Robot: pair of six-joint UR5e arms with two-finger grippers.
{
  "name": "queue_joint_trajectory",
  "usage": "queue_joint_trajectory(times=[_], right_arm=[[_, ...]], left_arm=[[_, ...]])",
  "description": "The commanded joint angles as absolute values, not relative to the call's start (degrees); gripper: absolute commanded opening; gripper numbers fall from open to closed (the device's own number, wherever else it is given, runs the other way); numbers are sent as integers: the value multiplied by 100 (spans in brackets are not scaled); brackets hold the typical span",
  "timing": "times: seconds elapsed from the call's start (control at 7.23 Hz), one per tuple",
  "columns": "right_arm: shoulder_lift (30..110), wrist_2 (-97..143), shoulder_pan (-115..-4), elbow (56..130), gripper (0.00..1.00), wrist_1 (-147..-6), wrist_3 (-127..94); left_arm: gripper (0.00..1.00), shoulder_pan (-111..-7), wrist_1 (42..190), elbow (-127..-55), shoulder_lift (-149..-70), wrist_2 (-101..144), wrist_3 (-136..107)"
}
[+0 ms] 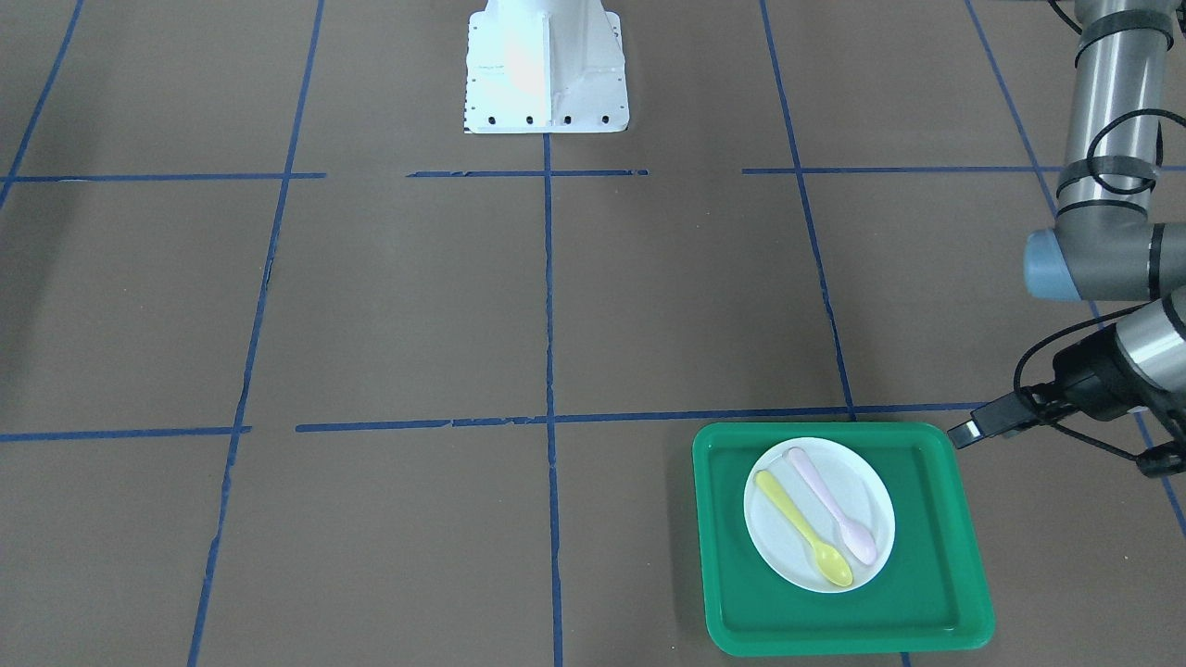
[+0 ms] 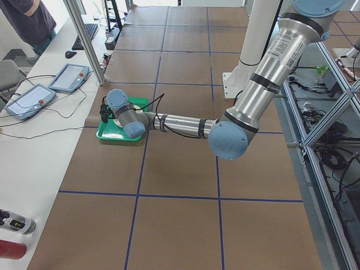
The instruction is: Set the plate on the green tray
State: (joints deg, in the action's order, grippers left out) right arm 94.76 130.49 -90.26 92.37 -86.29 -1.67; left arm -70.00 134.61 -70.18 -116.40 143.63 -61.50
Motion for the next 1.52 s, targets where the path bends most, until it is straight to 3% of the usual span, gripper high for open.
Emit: queue_joint_trajectory(times=[0.0, 0.55, 1.38], right_arm=[[9475, 13052, -9026, 9237, 100, -8631, -167], [9475, 13052, -9026, 9237, 100, -8622, -167], [9475, 13052, -9026, 9237, 100, -8622, -167]], left_arm=[[100, -7381, 11995, -8134, -11400, 14283, -4438], [100, -8233, 10425, -8605, -10776, 13553, -658], [100, -8894, 8696, -8674, -9511, 13491, 79]])
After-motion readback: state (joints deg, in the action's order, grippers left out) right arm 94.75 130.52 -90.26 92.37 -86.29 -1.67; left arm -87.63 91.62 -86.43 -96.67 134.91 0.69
